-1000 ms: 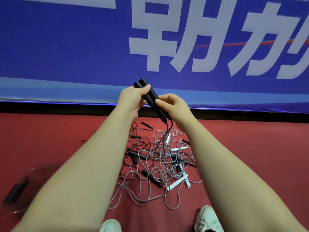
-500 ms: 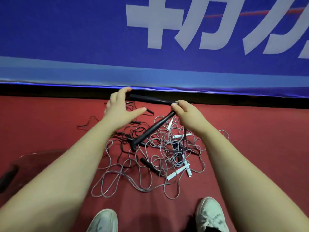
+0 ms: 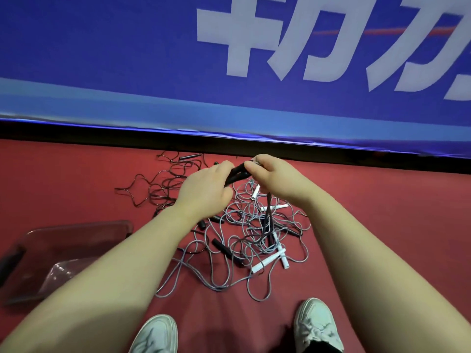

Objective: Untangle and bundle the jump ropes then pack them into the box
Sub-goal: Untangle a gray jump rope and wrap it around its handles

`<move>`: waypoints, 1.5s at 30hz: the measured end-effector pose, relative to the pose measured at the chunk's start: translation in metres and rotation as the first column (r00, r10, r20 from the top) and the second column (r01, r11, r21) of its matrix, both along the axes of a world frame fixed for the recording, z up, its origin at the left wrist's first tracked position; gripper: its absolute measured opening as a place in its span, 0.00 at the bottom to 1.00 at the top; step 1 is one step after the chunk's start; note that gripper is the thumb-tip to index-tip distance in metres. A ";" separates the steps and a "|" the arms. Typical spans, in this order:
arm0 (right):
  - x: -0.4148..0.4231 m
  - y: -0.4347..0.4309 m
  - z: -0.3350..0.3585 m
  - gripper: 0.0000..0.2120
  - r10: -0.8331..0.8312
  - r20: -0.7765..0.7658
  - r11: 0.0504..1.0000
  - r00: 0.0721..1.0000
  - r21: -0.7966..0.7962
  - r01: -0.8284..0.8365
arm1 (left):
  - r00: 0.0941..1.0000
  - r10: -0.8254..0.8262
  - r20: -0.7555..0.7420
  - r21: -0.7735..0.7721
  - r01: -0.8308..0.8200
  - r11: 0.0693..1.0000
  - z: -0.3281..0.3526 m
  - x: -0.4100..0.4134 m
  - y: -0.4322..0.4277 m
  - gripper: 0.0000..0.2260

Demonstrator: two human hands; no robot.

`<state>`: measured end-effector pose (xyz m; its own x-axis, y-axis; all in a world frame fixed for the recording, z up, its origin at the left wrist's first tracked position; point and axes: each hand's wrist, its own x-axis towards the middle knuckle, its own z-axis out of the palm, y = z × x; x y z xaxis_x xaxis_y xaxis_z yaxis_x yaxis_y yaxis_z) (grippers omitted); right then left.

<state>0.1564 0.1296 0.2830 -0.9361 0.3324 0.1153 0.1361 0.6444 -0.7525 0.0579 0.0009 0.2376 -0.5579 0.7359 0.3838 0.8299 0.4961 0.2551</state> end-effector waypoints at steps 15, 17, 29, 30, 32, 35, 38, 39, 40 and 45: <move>0.002 0.012 -0.027 0.16 -0.140 -0.003 0.985 0.990 0.105 0.139 | 0.380 -0.390 0.839 0.507 -0.284 0.813 -0.004 -0.006 -0.003 0.10; 0.000 0.002 -0.030 0.15 -0.132 -0.027 0.946 0.991 0.296 0.134 | 0.345 -0.424 0.837 0.538 -0.375 0.755 0.000 -0.003 0.002 0.11; -0.017 -0.049 -0.025 0.13 -0.016 -0.051 0.886 0.999 0.462 0.038 | 0.428 -0.506 0.749 0.655 -0.596 0.465 0.024 -0.006 0.006 0.12; -0.016 -0.050 -0.026 0.14 -0.004 -0.052 0.903 0.999 0.428 0.026 | 0.448 -0.498 0.742 0.661 -0.609 0.438 0.026 -0.008 0.004 0.09; -0.016 -0.054 -0.028 0.14 0.036 -0.058 0.939 0.998 0.345 -0.013 | 0.467 -0.506 0.725 0.674 -0.633 0.382 0.029 -0.012 0.001 0.05; -0.018 -0.064 -0.027 0.14 0.100 0.007 0.935 0.995 0.341 -0.096 | 0.428 -0.584 0.690 0.678 -0.665 0.313 0.031 -0.016 -0.002 0.05; -0.020 -0.064 -0.026 0.21 0.039 0.101 0.903 0.994 0.422 -0.078 | 0.399 -0.620 0.675 0.695 -0.627 0.352 0.033 -0.017 -0.006 0.08; -0.020 -0.061 -0.025 0.21 0.009 0.123 0.893 0.992 0.445 -0.063 | 0.392 -0.625 0.675 0.704 -0.597 0.385 0.033 -0.017 -0.006 0.10; -0.019 -0.057 -0.023 0.20 -0.003 0.136 0.899 0.991 0.435 -0.057 | 0.396 -0.620 0.677 0.713 -0.563 0.419 0.034 -0.015 -0.007 0.11; -0.010 -0.041 -0.010 0.22 0.114 0.200 0.992 0.973 0.037 -0.124 | 0.477 -0.577 0.663 0.749 -0.414 0.518 0.031 -0.009 -0.004 0.12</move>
<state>0.1462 0.0889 0.2734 -0.9744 0.2159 -0.0623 0.1989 0.7000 -0.6859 0.0493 -0.0028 0.2688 -0.8683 0.4605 0.1844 -0.0069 -0.3830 0.9237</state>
